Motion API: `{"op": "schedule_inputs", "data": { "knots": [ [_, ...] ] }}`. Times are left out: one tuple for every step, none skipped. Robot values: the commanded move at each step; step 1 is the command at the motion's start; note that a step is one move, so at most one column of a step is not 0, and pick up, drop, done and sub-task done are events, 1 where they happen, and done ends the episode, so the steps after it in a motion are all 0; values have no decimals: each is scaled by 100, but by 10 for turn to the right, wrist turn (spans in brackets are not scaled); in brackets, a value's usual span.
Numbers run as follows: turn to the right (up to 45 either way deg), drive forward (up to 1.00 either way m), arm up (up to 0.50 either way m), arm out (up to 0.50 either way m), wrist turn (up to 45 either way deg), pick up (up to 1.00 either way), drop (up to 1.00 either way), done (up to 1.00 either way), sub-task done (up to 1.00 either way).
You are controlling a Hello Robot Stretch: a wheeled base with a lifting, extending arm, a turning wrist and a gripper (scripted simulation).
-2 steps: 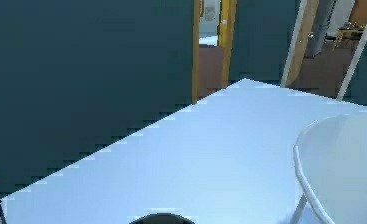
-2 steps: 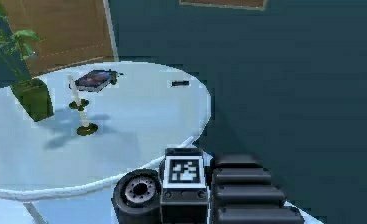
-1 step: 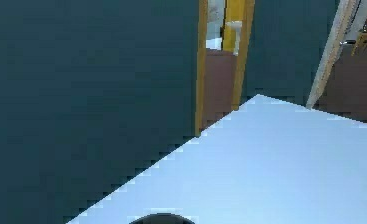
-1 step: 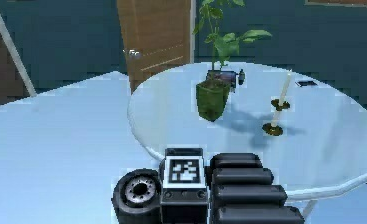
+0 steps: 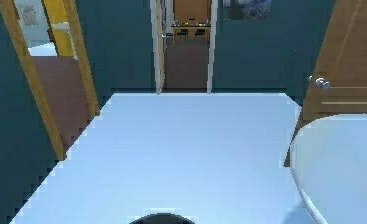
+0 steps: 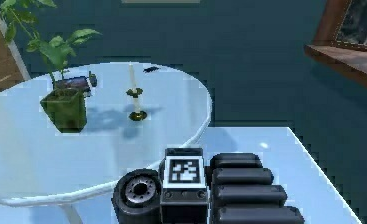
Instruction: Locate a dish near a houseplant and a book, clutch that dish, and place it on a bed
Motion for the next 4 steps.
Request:
{"op": "schedule_inputs", "data": {
  "knots": [
    [0, 5, 0, 0, 0, 0, 0, 0, 0],
    [-240, 0, 0, 0, 0, 0, 0, 0, 0],
    [-30, 0, 0, 0, 0, 0, 0, 0, 0],
    [0, 100, 0, 0, 0, 0, 0, 0, 0]
  ]
}}
